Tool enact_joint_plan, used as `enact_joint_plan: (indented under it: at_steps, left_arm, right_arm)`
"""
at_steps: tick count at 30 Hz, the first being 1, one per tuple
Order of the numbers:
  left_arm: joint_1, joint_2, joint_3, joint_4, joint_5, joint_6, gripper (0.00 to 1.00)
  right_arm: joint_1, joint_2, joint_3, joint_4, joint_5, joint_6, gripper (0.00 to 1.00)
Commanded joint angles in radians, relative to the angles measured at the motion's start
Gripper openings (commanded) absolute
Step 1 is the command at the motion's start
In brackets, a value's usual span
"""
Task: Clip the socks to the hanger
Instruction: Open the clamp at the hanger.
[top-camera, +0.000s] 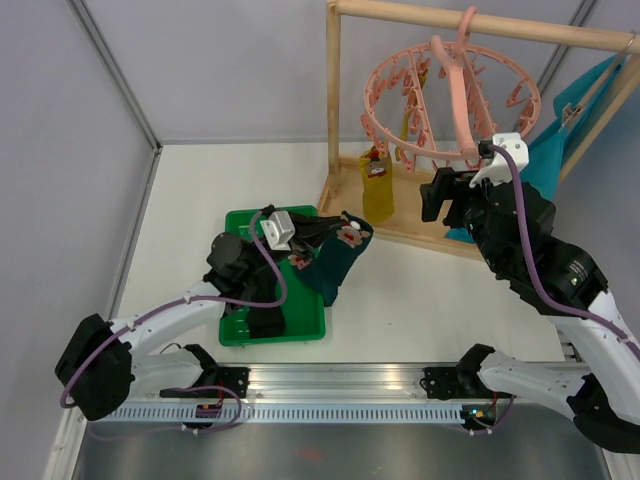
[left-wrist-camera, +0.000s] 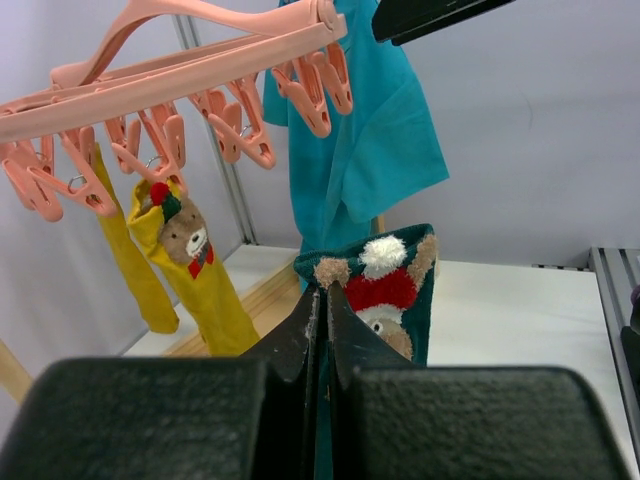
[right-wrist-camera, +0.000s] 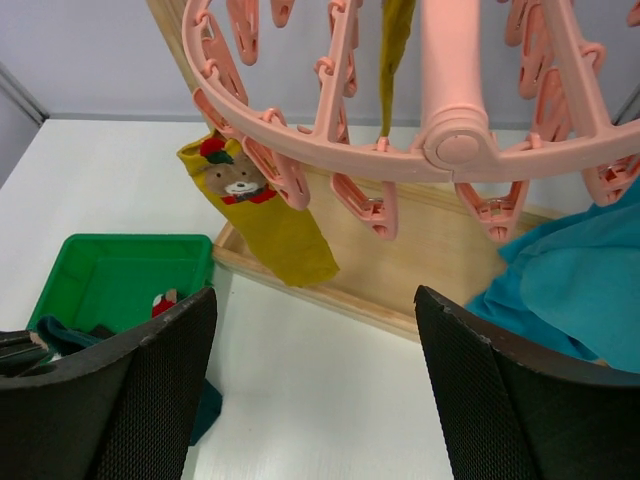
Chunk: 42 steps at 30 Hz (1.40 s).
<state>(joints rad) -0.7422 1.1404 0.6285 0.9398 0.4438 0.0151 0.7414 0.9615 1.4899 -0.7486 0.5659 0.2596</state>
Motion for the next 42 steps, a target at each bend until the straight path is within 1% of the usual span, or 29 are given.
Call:
enact_joint_plan:
  at_steps: [1, 3, 4, 8, 10, 12, 23, 30, 42]
  left_arm:
    - [-0.011, 0.042, 0.063, 0.128, -0.011, -0.004, 0.02]
    - [-0.019, 0.071, 0.076, 0.14, -0.011, -0.004, 0.02]
    - [-0.022, 0.079, 0.085, 0.148, -0.013, -0.033, 0.02]
    - [-0.026, 0.105, 0.105, 0.157, -0.007, -0.043, 0.02]
    - [-0.026, 0.11, 0.109, 0.157, -0.004, -0.043, 0.02]
    - [-0.026, 0.111, 0.109, 0.157, -0.004, -0.04, 0.02]
    - [-0.026, 0.107, 0.1, 0.146, -0.005, -0.035, 0.02]
    - [-0.026, 0.098, 0.097, 0.129, -0.008, -0.03, 0.02]
    - [-0.025, 0.093, 0.1, 0.12, -0.016, -0.026, 0.02]
  right_arm:
    - [-0.004, 0.005, 0.046, -0.032, 0.045, -0.046, 0.86]
    - [-0.004, 0.023, 0.03, -0.025, 0.051, -0.078, 0.84]
    - [-0.004, 0.026, 0.02, -0.015, 0.057, -0.088, 0.84]
    - [-0.004, 0.052, -0.033, 0.052, 0.081, -0.125, 0.82]
    - [-0.004, 0.065, -0.051, 0.08, 0.109, -0.141, 0.76]
    - [-0.004, 0.086, -0.053, 0.098, 0.132, -0.152, 0.74]
    - [-0.004, 0.146, -0.043, 0.163, 0.262, -0.229, 0.7]
    - [-0.011, 0.149, -0.063, 0.218, 0.278, -0.25, 0.67]
    - [-0.04, 0.143, -0.117, 0.301, 0.249, -0.25, 0.62]
